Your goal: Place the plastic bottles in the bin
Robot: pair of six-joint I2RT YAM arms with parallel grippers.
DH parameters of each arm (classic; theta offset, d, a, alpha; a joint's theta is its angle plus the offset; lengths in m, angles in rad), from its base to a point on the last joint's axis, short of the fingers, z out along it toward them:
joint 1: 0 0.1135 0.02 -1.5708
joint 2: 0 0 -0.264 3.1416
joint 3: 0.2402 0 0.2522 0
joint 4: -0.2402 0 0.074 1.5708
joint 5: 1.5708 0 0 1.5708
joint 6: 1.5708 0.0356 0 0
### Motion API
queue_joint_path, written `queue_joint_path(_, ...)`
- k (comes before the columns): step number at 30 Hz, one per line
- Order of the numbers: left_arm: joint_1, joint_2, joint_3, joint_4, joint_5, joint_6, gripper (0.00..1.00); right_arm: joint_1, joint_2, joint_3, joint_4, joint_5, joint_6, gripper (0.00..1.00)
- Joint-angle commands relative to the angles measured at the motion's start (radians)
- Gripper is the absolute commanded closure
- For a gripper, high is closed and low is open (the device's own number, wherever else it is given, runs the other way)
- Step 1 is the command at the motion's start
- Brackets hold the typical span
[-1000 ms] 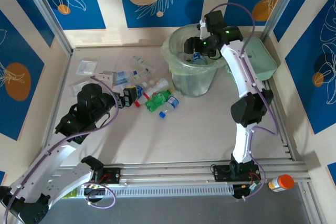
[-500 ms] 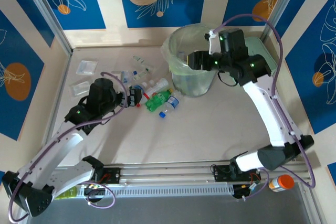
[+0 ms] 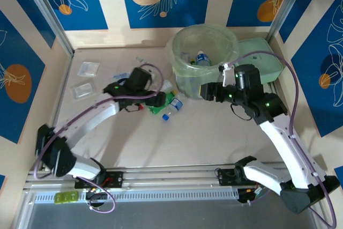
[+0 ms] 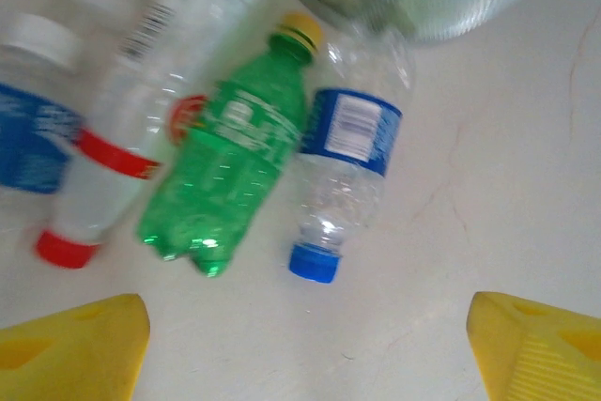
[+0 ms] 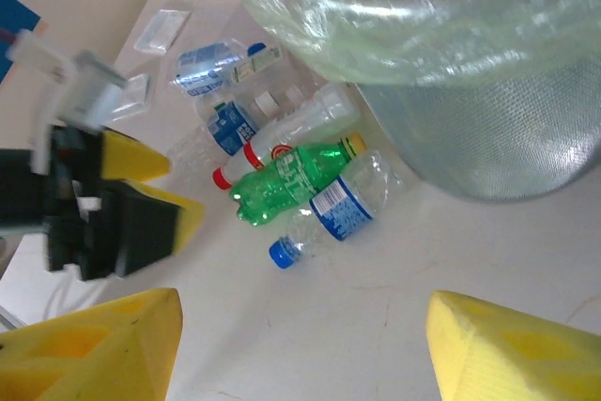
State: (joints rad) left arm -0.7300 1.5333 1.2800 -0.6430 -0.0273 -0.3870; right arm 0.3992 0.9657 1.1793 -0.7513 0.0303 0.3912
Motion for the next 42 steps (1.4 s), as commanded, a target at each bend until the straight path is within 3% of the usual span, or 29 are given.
queue_joint_path(1,-0.051,0.089,0.058,-0.016,-0.026,0.049,0.13,-0.055,-0.065,-0.049,0.041,0.009,0.055,0.31)
queue_joint_path(8,-0.085,0.295,0.163,0.023,-0.049,0.102,0.2,-0.144,-0.224,-0.131,0.076,-0.007,0.091,0.31)
queue_joint_path(17,-0.093,0.486,0.294,0.01,-0.157,0.141,0.27,-0.154,-0.261,-0.16,0.076,-0.006,0.077,0.3)
queue_joint_path(23,-0.1,0.508,0.297,0.051,-0.134,0.133,0.34,-0.149,-0.266,-0.169,0.086,0.003,0.072,0.29)
queue_joint_path(33,-0.101,0.561,0.303,0.072,-0.088,0.122,0.36,-0.149,-0.257,-0.18,0.097,0.007,0.074,0.29)
queue_joint_path(42,-0.102,0.555,0.291,0.083,-0.083,0.124,0.51,-0.162,-0.25,-0.178,0.096,-0.013,0.086,0.29)
